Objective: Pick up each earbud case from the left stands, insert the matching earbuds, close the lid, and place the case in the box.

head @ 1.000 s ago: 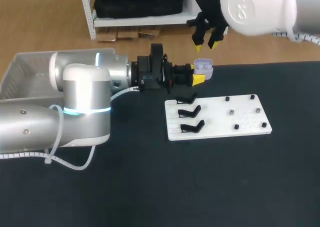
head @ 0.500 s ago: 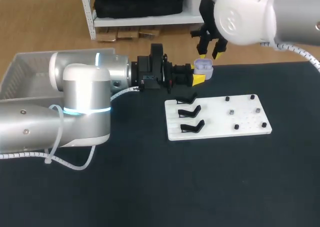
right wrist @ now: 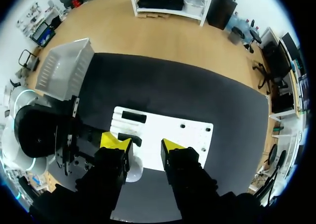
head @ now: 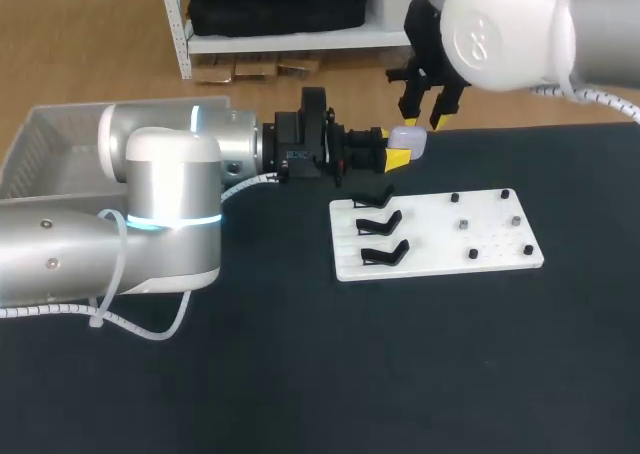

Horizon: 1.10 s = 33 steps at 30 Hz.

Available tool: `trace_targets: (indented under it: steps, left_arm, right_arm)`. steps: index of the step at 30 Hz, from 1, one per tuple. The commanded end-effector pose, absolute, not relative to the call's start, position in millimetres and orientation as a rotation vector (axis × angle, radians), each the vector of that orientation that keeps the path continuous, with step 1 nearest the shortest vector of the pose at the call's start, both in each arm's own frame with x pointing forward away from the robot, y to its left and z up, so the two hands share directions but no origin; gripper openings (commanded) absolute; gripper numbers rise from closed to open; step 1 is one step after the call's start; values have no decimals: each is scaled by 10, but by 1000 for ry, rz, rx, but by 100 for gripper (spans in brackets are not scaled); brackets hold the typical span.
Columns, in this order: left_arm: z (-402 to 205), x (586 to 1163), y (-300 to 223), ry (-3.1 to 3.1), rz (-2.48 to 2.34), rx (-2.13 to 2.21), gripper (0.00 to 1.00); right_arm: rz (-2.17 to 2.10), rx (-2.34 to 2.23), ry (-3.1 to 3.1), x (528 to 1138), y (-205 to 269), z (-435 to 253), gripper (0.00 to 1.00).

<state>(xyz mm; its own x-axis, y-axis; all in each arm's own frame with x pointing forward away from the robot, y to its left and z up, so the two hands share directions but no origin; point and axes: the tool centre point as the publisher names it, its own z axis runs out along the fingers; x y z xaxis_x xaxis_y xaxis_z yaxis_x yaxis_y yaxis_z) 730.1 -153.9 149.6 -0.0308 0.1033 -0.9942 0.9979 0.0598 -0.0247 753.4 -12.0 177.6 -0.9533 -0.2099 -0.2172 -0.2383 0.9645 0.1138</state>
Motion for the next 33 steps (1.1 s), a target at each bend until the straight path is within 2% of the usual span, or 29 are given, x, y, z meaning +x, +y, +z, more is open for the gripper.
trace_targets:
  steps: [1, 2, 3, 4, 5, 15, 22, 33]
  left_arm:
    - [1490, 7303, -1538, 1330, -1135, 1226, 0]
    - [1490, 7303, -1538, 1330, -1135, 1226, 0]
    - [1490, 7303, -1538, 1330, -1135, 1226, 0]
    - [1538, 7313, -1487, 1319, -1132, 1226, 0]
    - [1585, 7324, -1437, 1308, -1123, 1230, 0]
    - [2014, 7582, -497, 1308, -933, 1234, 0]
    - [2047, 7687, 100, 1347, -856, 1161, 0]
    - [1970, 8001, 1361, 1415, -759, 1035, 0]
  right_arm:
    - [249, -280, 2864, 7479, -186, 1878, 38]
    - [275, -253, 2851, 7479, -203, 1918, 40]
    - [303, -224, 2841, 7475, -223, 1953, 47]
    - [330, -203, 2834, 7459, -246, 1980, 78]
    - [352, -189, 2819, 7436, -267, 1992, 100]
    - [477, -24, 2781, 7180, -360, 1866, 100]
    - [477, -24, 2781, 7180, -360, 1866, 100]
    - [477, -24, 2781, 7180, -360, 1866, 100]
